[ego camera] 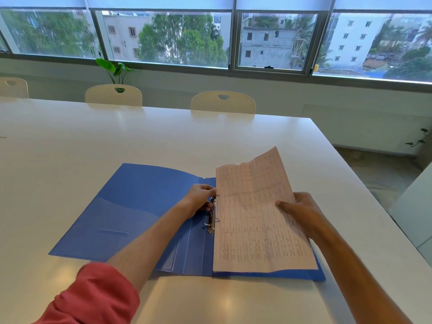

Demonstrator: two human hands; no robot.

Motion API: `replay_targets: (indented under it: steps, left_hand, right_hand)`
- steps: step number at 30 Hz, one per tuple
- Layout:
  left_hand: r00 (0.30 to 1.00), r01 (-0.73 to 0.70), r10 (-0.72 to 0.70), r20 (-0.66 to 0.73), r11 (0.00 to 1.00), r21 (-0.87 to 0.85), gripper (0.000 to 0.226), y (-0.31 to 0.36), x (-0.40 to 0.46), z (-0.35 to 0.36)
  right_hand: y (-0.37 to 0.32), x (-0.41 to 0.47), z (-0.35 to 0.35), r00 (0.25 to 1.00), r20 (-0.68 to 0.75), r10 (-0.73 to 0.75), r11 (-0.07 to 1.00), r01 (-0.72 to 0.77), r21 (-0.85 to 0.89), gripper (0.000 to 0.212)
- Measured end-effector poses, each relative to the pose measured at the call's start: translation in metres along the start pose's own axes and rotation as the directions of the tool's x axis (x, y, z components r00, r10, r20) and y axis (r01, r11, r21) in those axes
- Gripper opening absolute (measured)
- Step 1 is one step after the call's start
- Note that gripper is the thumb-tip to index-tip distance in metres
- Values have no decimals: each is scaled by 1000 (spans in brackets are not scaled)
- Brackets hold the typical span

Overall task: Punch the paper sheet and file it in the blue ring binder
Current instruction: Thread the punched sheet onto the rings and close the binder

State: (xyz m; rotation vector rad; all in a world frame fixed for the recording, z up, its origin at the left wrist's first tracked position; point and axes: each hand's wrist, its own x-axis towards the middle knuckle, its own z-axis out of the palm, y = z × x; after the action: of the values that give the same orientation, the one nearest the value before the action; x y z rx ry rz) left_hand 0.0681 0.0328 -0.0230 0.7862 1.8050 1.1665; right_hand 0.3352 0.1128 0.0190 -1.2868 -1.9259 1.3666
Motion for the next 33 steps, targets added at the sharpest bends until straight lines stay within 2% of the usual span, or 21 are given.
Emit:
replay_targets:
  steps: [10,15,19,24,26,28,31,33]
  left_hand:
    - [995,-97,95,28,993,60,14,-10,-5,-6]
    - [991,-122,130,-38,979,163,11,-12,-1,-1]
    - [965,-182,231,-121,930,321,13,-16,2,5]
    - [937,-235,331,-113,834,499,39,-18,2,4]
    - [936,-243,339,-94,816,524,40,-16,-1,2]
    - [935,-268,351,-53,797,541,35,-14,-3,-1]
    - [942,-290,336,12,792,538,33,-12,-6,-6]
    - [947,-291,316,49,787,544,33,-13,-8,-10]
  right_hand:
    - [17,7,5,999,24,47,999,-47,-1,9]
    - [26,8,7,997,22,74,997,-74,-8,10]
    - [31,8,10,997,12,75,997,-75,-20,13]
    - [36,10,12,998,-62,21,997,-26,-78,25]
    - [38,13,14,993,-118,3,990,-20,-143,35]
    - [38,15,17,981,-192,-35,953,-25,-302,48]
    - [34,12,23,949,-271,-164,834,-13,-551,57]
    - [30,7,28,930,-262,-258,721,5,-693,66]
